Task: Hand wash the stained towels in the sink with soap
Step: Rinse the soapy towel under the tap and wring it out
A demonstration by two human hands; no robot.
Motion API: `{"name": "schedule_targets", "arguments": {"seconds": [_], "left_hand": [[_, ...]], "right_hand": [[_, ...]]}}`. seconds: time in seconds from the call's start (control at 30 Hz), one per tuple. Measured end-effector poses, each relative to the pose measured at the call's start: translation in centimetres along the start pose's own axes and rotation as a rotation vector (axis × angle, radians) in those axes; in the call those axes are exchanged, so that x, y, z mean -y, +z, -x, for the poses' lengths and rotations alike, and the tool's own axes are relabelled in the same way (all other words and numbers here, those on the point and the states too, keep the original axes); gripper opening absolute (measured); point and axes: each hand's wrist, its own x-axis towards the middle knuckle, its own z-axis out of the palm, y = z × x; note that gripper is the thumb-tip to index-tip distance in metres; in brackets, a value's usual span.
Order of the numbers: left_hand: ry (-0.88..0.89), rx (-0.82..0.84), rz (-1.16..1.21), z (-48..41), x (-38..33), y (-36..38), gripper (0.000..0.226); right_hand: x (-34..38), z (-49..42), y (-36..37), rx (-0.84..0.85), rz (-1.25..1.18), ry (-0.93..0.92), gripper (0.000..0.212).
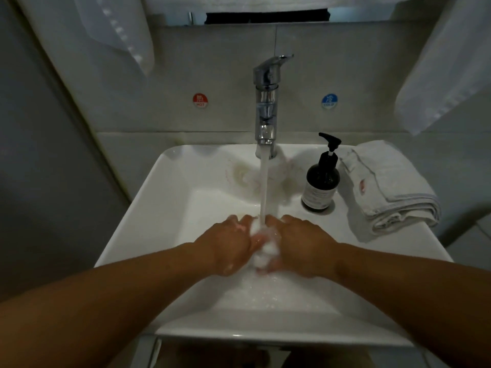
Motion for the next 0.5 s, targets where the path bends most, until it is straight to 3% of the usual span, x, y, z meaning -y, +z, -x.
{"name": "schedule_targets", "arguments": {"seconds": [0.07,0.17,0.27,0.3,0.37,0.4,0.43,0.5], "left_hand": [[0.022,-0.061,-0.084,-0.5,0.5,0.6,0.045],[-0.036,-0.109,0.164,-1.4,1.4,0.9,0.055],[0.008,-0.173,-0.008,-1.8,1.3,0.2,0.051],[0.024,-0.161,-0.012,-1.8,1.2,0.3,0.05],[-0.064,-0.03,0.047,-1.8,1.6,0.3,0.057],[-0.08,0.072,0.13,-1.5,1.6,-0.1,0.074],[-0.102,0.075,0.276,-1.4,1.9,-0.3,0.092],[-0.041,-0.004,0.364,-1.3,2.5,-0.5,0.098]], "right_hand": [[-0.1,0.0,0.0,-0.026,-0.019,0.001,0.086],[-0.3,-0.4,-0.4,-0.114,0.037,-0.017,0.065],[-0.8,-0.6,-0.8,-0.153,-0.061,-0.055,0.044],[-0.9,-0.5,-1.0,-0.117,-0.164,-0.059,0.044],[-1.1,-0.3,-1.6,0.021,-0.397,0.009,0.062],[-1.1,-0.2,-2.0,0.089,-0.438,0.066,0.075],[-1.0,-0.2,-2.3,0.126,-0.409,0.114,0.081],[-1.1,-0.1,-2.7,0.066,-0.239,0.151,0.08]]}}
